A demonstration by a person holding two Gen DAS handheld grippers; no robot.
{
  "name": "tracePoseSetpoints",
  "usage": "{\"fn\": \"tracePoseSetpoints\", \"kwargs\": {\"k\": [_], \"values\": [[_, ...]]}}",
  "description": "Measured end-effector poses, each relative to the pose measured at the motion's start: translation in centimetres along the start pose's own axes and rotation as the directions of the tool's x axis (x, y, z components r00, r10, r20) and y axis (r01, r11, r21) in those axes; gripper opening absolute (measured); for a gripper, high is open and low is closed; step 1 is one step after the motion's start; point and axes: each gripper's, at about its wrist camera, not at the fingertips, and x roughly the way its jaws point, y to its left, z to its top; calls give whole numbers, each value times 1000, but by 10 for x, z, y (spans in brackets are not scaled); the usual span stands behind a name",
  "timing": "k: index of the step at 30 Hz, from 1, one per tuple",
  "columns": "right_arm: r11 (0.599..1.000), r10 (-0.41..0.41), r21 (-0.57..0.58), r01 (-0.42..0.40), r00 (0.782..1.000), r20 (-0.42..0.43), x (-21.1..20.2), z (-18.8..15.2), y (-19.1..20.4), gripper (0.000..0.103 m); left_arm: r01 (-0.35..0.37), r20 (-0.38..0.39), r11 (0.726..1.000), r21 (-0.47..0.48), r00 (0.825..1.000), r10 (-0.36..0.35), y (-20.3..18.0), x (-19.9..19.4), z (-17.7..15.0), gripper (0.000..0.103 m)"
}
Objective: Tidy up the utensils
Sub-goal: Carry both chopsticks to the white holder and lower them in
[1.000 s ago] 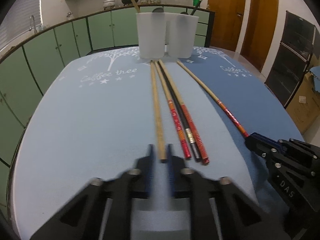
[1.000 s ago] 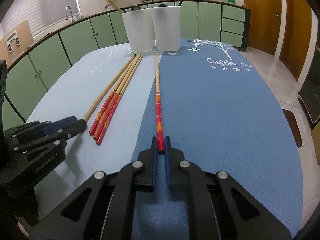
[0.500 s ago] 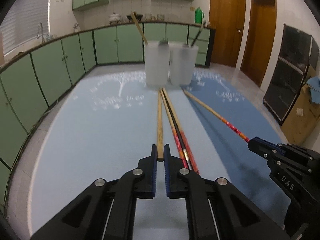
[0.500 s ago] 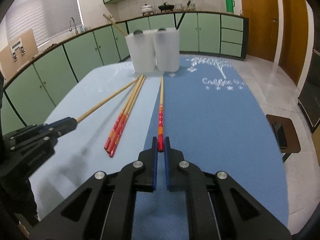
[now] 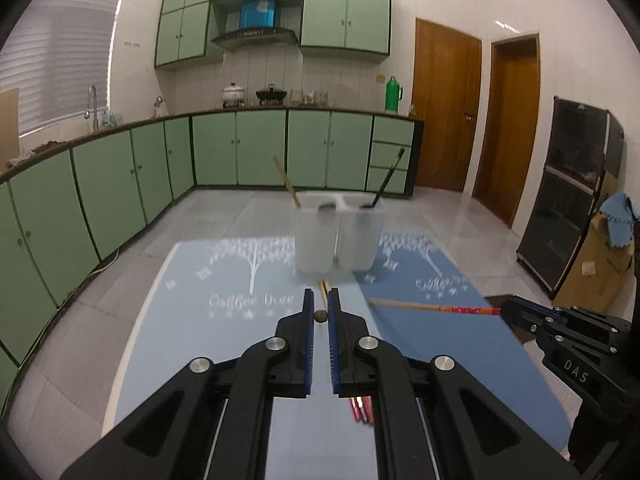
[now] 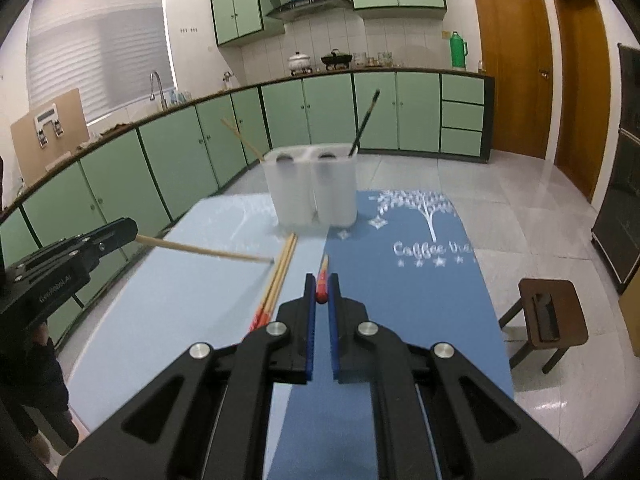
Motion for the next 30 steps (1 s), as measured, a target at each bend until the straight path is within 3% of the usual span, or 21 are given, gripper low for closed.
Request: {"fn": "tracePoseSetpoints", "kwargs": {"k": [9, 22, 30], "values": [[999, 36, -35, -34, 998, 53, -11, 53, 6, 5, 42, 61, 999, 3, 997, -42, 2, -4, 38, 6], [989, 112, -103, -105, 991, 67, -20, 119, 14, 5, 95, 117, 994, 43, 988, -100, -6, -4, 77, 6], [983, 140, -142, -119, 980, 145, -42, 169, 13, 5, 104, 234, 993, 51, 966, -113, -7, -9, 127, 6]]}}
